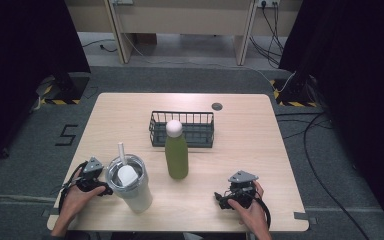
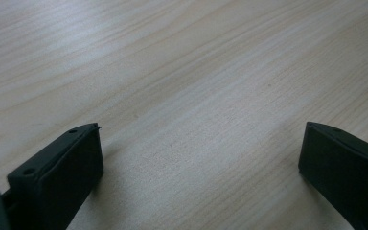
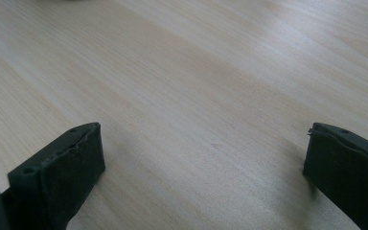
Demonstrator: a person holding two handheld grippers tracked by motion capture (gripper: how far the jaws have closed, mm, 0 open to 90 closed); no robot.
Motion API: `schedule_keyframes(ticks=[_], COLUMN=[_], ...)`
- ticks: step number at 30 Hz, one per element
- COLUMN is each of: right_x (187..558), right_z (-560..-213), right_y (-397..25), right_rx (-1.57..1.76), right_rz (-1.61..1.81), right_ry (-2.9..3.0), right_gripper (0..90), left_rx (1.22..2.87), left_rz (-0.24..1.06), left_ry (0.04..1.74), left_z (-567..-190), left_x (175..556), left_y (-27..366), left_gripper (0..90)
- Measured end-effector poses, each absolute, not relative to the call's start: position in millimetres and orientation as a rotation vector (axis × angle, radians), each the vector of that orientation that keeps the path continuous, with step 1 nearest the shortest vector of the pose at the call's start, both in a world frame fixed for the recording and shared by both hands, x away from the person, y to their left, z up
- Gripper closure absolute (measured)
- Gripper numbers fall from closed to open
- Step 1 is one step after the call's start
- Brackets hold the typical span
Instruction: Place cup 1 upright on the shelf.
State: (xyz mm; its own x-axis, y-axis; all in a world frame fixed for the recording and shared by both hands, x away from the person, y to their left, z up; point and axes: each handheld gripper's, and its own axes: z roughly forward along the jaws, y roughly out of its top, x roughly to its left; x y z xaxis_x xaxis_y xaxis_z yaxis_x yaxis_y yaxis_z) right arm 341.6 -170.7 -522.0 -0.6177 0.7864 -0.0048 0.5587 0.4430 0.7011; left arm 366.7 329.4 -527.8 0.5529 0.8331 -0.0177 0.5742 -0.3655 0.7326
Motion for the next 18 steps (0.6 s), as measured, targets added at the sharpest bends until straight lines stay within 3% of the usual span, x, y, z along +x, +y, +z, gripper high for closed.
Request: schedule_keyframes(ticks=[5, 11, 18], right_x=[341.6, 341.7, 342.3], right_z=[-522.0, -522.0, -522.0], right_y=[-170.7, -170.8, -171.0], right_rx=[1.149, 1.156, 1.159], right_rz=[0.966, 0.966, 0.964], right_ry=[2.369, 2.365, 2.36], right_gripper=[0.6, 0.6, 0.6], left_rx=[2.078, 2.06, 2.044], left_rz=[0.468, 0.467, 0.483], left_ry=[1.117, 1.082, 1.047], left_z=[-527.4, -526.1, -523.5], left_x=[365.7, 363.0, 353.8], left_y=[329.7, 331.9, 328.3], left_gripper=[2.8, 15.8, 15.0])
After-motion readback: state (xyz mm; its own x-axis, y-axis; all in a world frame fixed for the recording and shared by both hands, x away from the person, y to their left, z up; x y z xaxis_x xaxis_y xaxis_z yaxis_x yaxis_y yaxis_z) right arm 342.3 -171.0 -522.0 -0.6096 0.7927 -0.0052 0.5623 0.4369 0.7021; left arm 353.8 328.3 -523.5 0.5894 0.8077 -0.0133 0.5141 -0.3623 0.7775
